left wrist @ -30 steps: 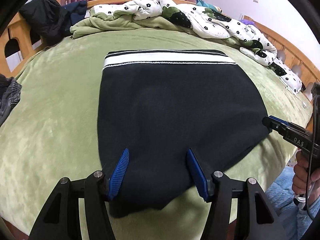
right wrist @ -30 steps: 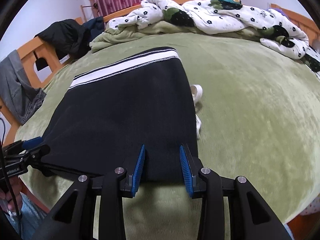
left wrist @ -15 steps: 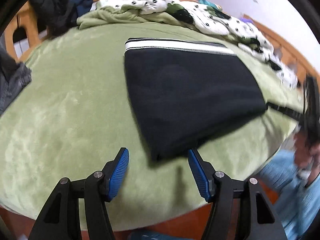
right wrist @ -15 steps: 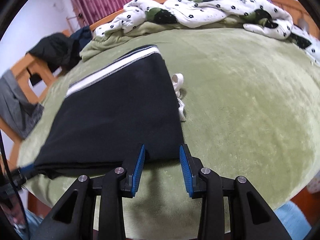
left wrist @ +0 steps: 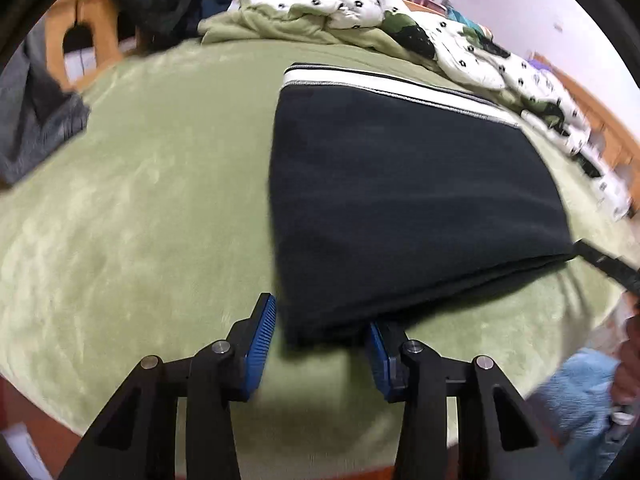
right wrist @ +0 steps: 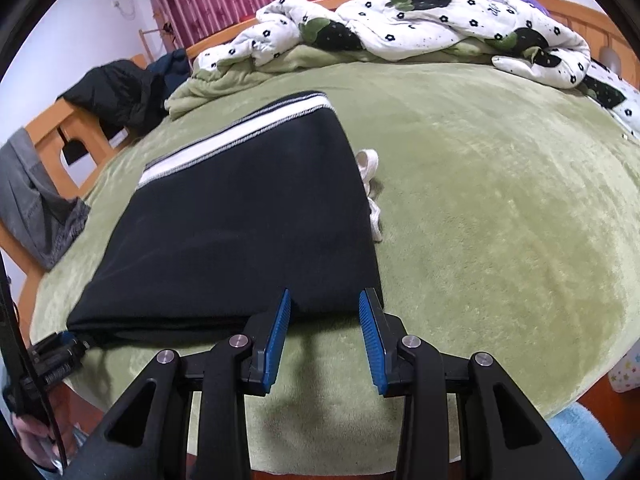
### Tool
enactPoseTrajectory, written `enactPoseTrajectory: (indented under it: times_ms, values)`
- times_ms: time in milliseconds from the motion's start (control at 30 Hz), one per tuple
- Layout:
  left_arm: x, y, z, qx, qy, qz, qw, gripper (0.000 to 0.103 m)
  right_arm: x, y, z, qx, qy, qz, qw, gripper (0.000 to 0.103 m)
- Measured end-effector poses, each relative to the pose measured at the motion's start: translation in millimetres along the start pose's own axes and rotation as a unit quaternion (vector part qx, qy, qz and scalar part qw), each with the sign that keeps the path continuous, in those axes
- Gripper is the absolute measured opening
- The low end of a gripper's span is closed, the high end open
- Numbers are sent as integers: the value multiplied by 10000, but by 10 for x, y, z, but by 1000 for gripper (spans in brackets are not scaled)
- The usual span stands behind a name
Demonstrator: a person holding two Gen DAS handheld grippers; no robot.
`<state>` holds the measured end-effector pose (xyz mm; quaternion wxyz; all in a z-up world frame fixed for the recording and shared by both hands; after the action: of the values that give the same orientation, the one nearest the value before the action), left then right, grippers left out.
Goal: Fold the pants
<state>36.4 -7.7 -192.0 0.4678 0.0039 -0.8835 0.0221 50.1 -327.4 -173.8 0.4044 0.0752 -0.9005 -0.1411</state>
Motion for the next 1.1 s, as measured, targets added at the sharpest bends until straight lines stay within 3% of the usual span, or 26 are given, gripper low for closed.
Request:
enactPoseTrajectory:
  times_ms: [133, 233, 433, 567, 633, 733, 833, 1100]
  values:
    - [145, 97, 152, 231, -68, 63, 9997, 41, 26, 11, 11, 148, -33, 73, 9999, 36]
    - [255, 123, 227, 31, -112, -328, 9994, 32, 33, 3, 9, 221, -25, 104, 9997, 36]
    - [498, -63, -125, -278, -572, 79, 9979, 32, 130, 73, -105, 550, -292, 36, 9981, 36]
    - [306, -257, -416, -521, -603, 55, 9968, 34, 35, 156, -242, 847, -322, 45, 9959, 36]
    - [91, -277, -422, -483, -319, 38, 9983, 34, -94, 158, -255, 959, -244, 145, 9950, 37]
    - [2, -271, -312, -332, -352, 102, 9988, 34, -440, 10, -145, 751, 284, 224, 9965, 38]
    - [24, -278, -282, -383, -419, 50, 9984, 34, -451, -49, -130, 537, 151, 78, 9984, 38]
    - [27, -200, -238, -219, -375, 245, 9988, 34, -413, -10, -127, 465, 152, 254, 9985, 39]
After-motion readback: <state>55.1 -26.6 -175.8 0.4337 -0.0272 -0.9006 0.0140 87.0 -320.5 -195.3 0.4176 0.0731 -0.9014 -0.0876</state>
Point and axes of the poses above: each gripper's, at about its wrist camera, not at the fingertips, and x roughly against the way its jaws point, y to its left, z to its underside, the point moved 5 cm from there along -x, roughly the way its jaws point, and after that the axes turned 8 degrees about -z, right-handed, at the moved point
